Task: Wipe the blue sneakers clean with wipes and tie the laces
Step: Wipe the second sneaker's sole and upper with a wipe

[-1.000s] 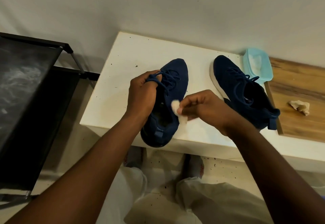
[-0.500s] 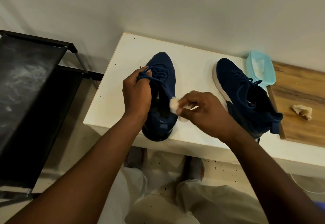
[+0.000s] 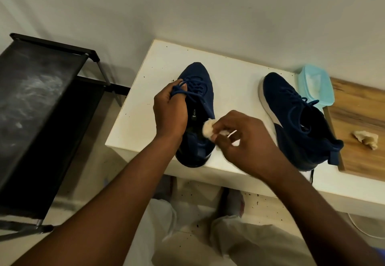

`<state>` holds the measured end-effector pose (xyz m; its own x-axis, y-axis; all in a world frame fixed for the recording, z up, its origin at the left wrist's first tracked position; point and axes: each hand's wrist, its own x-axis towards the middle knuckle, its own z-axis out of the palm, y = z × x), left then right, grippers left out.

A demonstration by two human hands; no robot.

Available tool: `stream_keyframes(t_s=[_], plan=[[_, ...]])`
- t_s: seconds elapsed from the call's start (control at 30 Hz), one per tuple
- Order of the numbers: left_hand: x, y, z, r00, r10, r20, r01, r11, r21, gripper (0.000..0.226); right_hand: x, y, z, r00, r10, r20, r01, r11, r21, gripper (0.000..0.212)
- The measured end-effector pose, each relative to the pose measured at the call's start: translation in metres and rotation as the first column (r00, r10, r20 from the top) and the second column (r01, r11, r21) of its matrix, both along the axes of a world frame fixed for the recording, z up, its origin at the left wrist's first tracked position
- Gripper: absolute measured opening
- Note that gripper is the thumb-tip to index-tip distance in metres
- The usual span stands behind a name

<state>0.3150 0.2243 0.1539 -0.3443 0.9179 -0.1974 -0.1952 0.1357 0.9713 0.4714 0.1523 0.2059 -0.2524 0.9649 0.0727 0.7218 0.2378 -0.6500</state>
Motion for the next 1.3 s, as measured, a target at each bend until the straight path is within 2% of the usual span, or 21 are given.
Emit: stream_keyframes(t_s=[0.07,0.13,0.33,0.4,0.5,0.7,0.83,0.9,0.97,1.03,1.1,1.2,1.3], plan=[[0.0,0.001,0.0,1.0,0.013,-0.002,-0.014,1.0,-0.008,0.022,-0.02,-0.011,0.008,0.986,0.158,0.056,-0.159,0.987,0.032,0.016],[0.001,0.002,0.0,1.0,0.013,-0.018,-0.014,1.0,-0.026,0.022,-0.031,-0.015,0.011,0.959,0.229,0.167,-0.233,0.972,0.003,0.018],[0.005,-0.001,0.001,1.0,-0.023,0.007,0.023,1.0,-0.016,0.029,0.008,0.0,0.018,0.982,0.074,0.175,-0.085,0.995,0.053,0.015],[0.007,-0.001,0.0,0.997,-0.067,-0.026,0.067,0.998,-0.014,0.039,0.014,0.003,0.016,0.981,0.014,0.195,-0.028,0.997,0.065,0.015],[0.005,-0.001,-0.002,0.972,-0.222,-0.084,0.224,0.974,0.018,0.061,0.022,0.008,0.012,0.967,-0.057,0.246,0.021,0.989,0.147,0.016],[0.003,-0.003,0.003,0.812,-0.419,-0.407,0.442,0.896,-0.043,0.06,0.037,0.019,0.006,0.928,-0.252,0.275,0.169,0.942,0.291,0.015],[-0.028,-0.002,0.008,0.636,-0.639,-0.432,0.657,0.743,-0.129,0.078,0.036,0.017,0.002,0.923,-0.267,0.276,0.179,0.936,0.303,0.016],[-0.043,-0.004,0.008,0.598,-0.677,-0.429,0.702,0.701,-0.125,0.076,0.039,0.019,0.001,0.922,-0.268,0.278,0.178,0.934,0.31,0.016],[-0.045,-0.006,0.009,0.585,-0.633,-0.507,0.677,0.726,-0.124,0.066,0.044,0.023,-0.003,0.908,-0.279,0.311,0.181,0.934,0.309,0.016],[-0.041,-0.005,0.009,0.573,-0.511,-0.64,0.592,0.799,-0.107,0.056,0.049,0.025,-0.007,0.904,-0.292,0.312,0.198,0.934,0.298,0.016],[-0.033,-0.004,0.009,0.528,-0.38,-0.759,0.531,0.846,-0.054,0.054,0.052,0.025,-0.007,0.923,-0.325,0.206,0.254,0.917,0.307,0.014],[-0.023,-0.005,0.008,0.543,-0.317,-0.778,0.501,0.866,-0.003,0.045,0.047,0.02,0.002,0.94,-0.337,0.046,0.292,0.869,0.401,0.012],[-0.015,-0.004,0.005,0.579,-0.289,-0.763,0.46,0.888,0.013,0.042,0.036,0.013,0.008,0.962,-0.269,0.052,0.229,0.893,0.387,0.02]])
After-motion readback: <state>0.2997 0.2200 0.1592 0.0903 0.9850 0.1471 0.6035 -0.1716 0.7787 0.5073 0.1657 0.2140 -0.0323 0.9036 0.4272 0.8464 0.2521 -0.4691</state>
